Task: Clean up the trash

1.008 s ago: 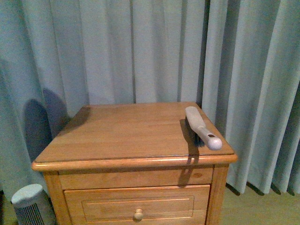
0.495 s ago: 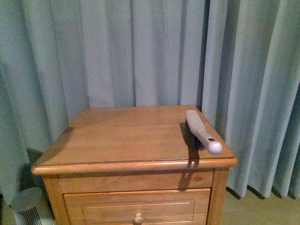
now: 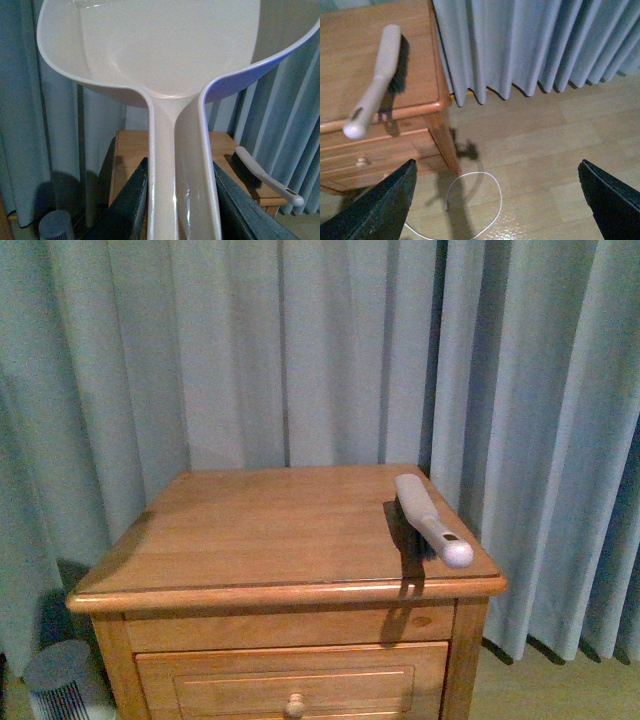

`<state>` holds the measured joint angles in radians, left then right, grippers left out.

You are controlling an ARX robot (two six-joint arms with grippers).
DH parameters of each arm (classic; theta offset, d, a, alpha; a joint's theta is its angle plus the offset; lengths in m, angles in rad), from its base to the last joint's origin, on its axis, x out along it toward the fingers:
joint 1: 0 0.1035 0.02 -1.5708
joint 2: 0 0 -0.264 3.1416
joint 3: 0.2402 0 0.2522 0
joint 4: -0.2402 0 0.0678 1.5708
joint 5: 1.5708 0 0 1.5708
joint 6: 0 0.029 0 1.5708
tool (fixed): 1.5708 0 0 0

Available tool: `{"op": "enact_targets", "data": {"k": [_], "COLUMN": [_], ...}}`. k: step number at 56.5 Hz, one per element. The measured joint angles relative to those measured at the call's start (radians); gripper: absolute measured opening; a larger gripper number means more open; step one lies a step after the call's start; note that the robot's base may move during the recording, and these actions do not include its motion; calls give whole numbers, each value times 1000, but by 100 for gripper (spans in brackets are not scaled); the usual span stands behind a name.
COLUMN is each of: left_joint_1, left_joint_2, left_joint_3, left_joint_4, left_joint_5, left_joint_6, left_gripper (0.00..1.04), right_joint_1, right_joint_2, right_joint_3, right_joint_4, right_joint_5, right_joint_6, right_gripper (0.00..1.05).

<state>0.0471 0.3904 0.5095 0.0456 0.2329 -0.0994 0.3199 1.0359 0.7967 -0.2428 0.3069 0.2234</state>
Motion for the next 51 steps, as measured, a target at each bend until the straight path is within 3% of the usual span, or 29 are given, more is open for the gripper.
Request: {"op": "enact_targets", "data": {"k": [13,22,35,51], "left_joint_1": [0,0,0,0], "left_joint_2": [0,0,0,0], "left_joint_3": [0,0,0,0], "left_joint_4": [0,0,0,0], "left_joint_5": [0,0,0,0], "left_joint_6": [0,0,0,0], "left_gripper": [29,29,29,29], "right_joint_1": [71,132,164,171], "right_joint_2": [474,694,879,977], "right_joint_3": [488,696,848,894], "right_joint_4": [-239,-343,-413,-414], "right_joint_5": [-37,-31,1,6], "right_joint_6": [126,203,262,280], "right_gripper": [97,97,97,97]}}
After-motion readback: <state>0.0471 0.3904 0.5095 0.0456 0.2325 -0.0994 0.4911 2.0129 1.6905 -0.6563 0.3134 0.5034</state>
